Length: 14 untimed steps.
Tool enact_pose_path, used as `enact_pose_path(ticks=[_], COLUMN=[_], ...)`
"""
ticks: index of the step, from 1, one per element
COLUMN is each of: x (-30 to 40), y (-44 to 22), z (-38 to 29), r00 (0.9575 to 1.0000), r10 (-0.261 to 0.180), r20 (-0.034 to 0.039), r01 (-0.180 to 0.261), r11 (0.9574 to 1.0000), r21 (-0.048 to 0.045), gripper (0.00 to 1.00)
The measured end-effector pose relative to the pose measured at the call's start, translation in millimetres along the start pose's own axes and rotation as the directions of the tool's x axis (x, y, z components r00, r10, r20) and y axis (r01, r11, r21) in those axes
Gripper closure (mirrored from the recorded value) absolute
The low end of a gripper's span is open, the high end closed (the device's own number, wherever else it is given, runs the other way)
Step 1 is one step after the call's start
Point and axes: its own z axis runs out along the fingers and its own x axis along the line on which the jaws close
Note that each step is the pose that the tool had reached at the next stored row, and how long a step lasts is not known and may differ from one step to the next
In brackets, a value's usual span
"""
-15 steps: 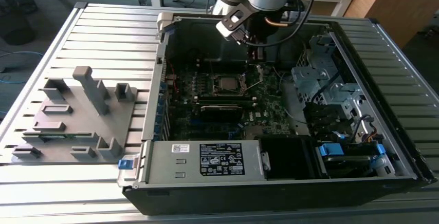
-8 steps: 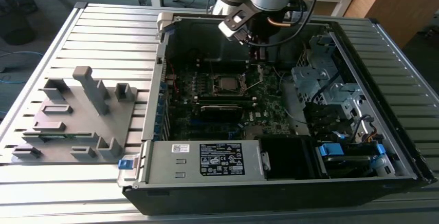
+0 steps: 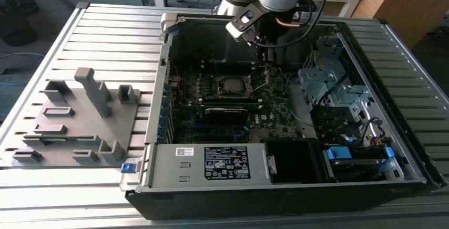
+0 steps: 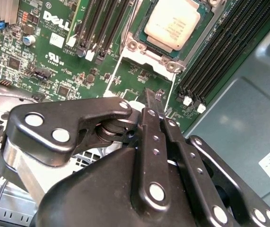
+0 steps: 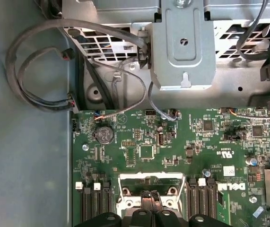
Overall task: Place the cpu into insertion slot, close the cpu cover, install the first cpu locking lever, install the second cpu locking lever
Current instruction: 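Close the cpu cover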
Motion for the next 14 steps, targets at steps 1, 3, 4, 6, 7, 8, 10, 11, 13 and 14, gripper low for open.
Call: enact_pose_path(ticks=[1,3,4,6,7,8,10,11,13,14], x=[0.0,0.1,0.1,0.1,0.1,0.1,0.1,0.1,0.1,0.1], y=[0.4,1.0,1.2,1.4,1.4,1.4,1.5,1.5,1.5,1.5], z=[0.0,0.0,0.0,0.0,0.0,0.1,-0.1,-0.4,-0.7,-0.7], r00=[1.0000,1.0000,1.0000,1.0000,1.0000,1.0000,1.0000,1.0000,1.0000,1.0000], r10=[0.000,0.000,0.000,0.000,0.000,0.000,0.000,0.000,0.000,0.000], r20=[0.0000,0.0000,0.0000,0.0000,0.0000,0.0000,-0.0001,0.0001,-0.0002,-0.0002], r01=[0.000,0.000,0.000,0.000,0.000,0.000,0.000,0.000,0.000,0.000], r11=[1.0000,1.0000,1.0000,1.0000,1.0000,1.0000,1.0000,1.0000,1.0000,1.0000], r21=[0.0000,0.0000,0.0000,0.0000,0.0000,0.0000,0.0000,0.0000,0.0003,0.0004], gripper=[0.90,0.90,0.90,0.90,0.90,0.90,0.90,0.90,0.90,0.90])
